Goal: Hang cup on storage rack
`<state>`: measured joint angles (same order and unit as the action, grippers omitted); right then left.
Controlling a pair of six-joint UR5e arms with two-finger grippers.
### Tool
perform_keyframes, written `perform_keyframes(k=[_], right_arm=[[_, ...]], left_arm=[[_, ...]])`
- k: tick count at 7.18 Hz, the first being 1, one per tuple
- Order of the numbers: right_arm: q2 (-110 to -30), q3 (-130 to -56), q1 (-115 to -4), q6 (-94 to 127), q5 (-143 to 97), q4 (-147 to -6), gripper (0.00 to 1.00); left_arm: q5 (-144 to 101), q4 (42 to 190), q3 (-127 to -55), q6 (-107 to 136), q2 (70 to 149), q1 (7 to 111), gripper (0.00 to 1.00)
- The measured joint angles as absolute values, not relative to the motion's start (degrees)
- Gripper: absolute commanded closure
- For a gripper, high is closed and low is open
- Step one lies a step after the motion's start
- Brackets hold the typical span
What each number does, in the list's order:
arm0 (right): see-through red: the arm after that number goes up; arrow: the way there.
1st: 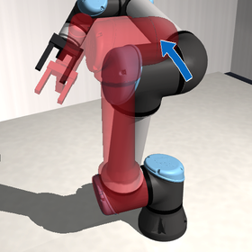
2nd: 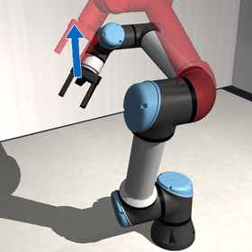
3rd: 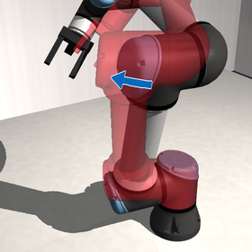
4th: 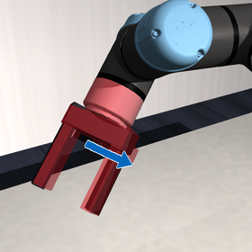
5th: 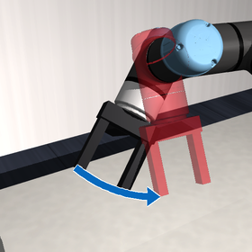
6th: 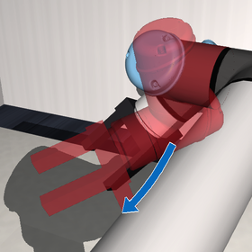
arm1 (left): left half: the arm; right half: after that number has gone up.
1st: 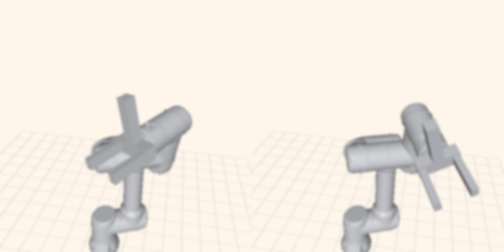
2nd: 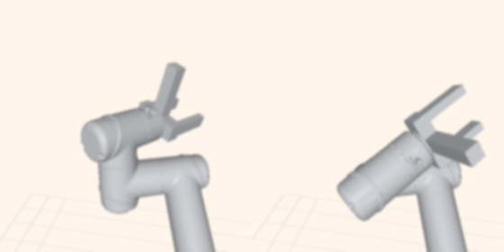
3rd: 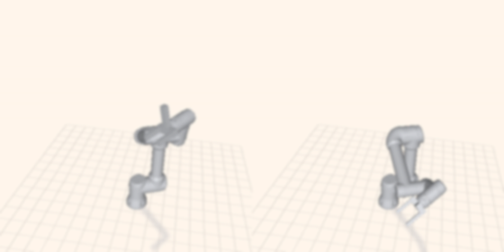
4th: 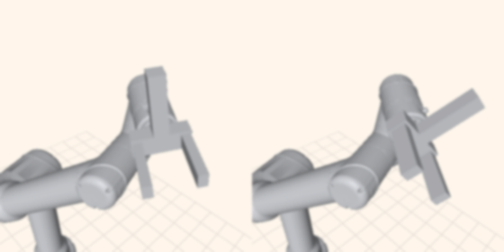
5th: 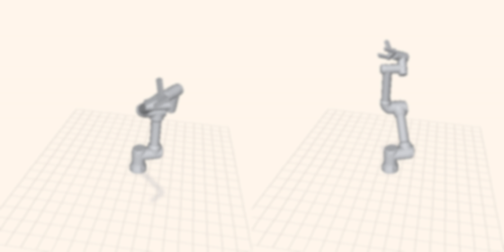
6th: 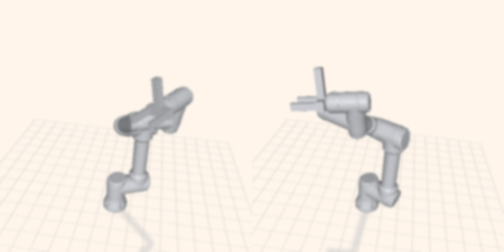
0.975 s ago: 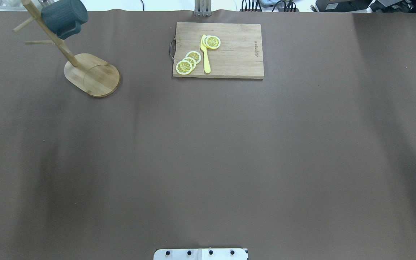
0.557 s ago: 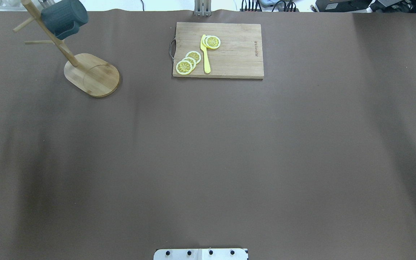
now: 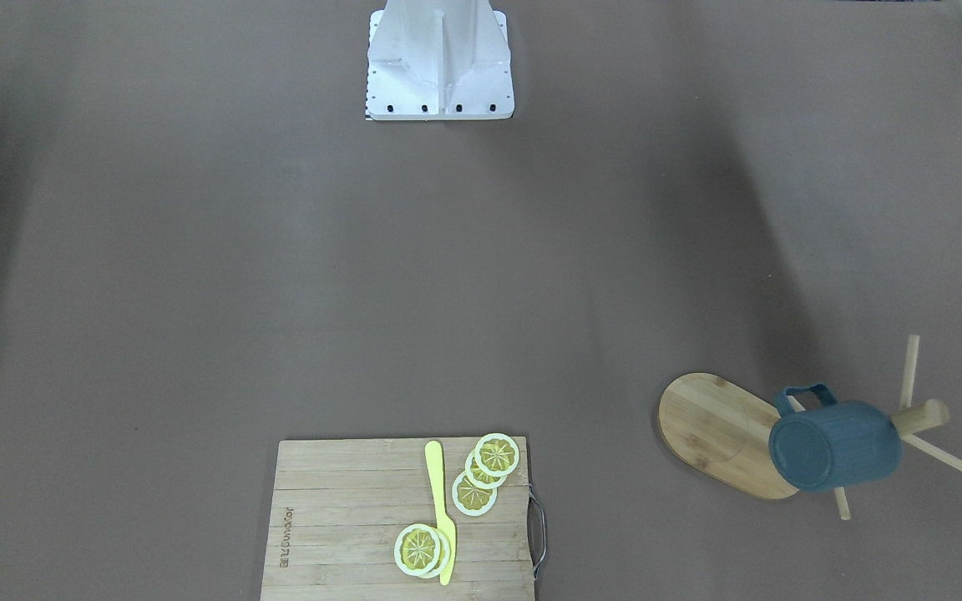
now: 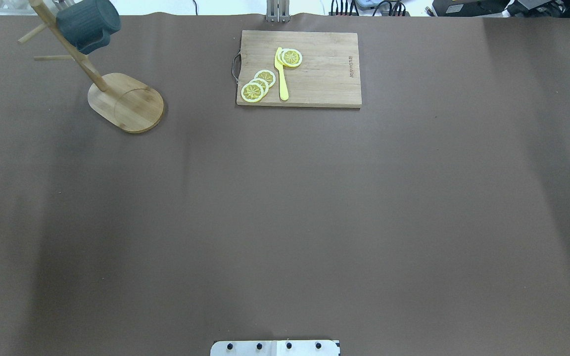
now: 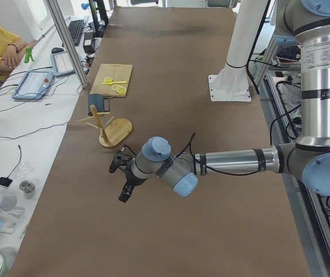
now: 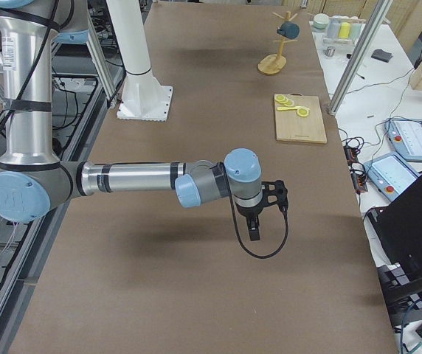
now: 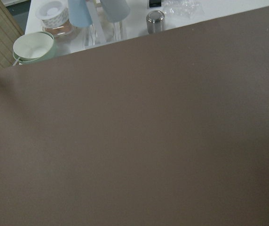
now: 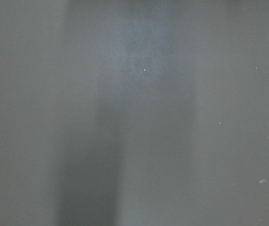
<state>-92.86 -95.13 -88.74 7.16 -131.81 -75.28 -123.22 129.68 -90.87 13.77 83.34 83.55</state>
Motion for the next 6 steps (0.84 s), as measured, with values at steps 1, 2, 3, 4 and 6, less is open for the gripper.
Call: perform_keyframes(k=[1,2,3,4,6], right_arm=[[-92.3,-94.0,-89.5,4.3,-131.6,-78.2,0.00],[-91.3,-93.5,-89.9,1.8,-131.4,-82.1,0.00],[-90.5,-93.3,-89.9,0.3,-131.4,-85.4,0.00],[-90.1,-93.4,-89.8,-0.3,-131.4,-87.2,0.00],[-90.0,-93.6,-89.6,-0.6,-131.5,-88.2,0.00]], left_arm=[[-125.8,118.6,-94.0,10.9,83.5,83.9,0.02],[-129.1,108.4,-96.6,8.2,83.8,84.1,0.01],[-131.7,101.5,-98.2,6.3,83.6,84.2,0.01],[-132.8,98.5,-98.8,5.4,82.5,84.2,0.01],[-133.3,97.5,-99.2,5.4,80.9,84.2,0.01]])
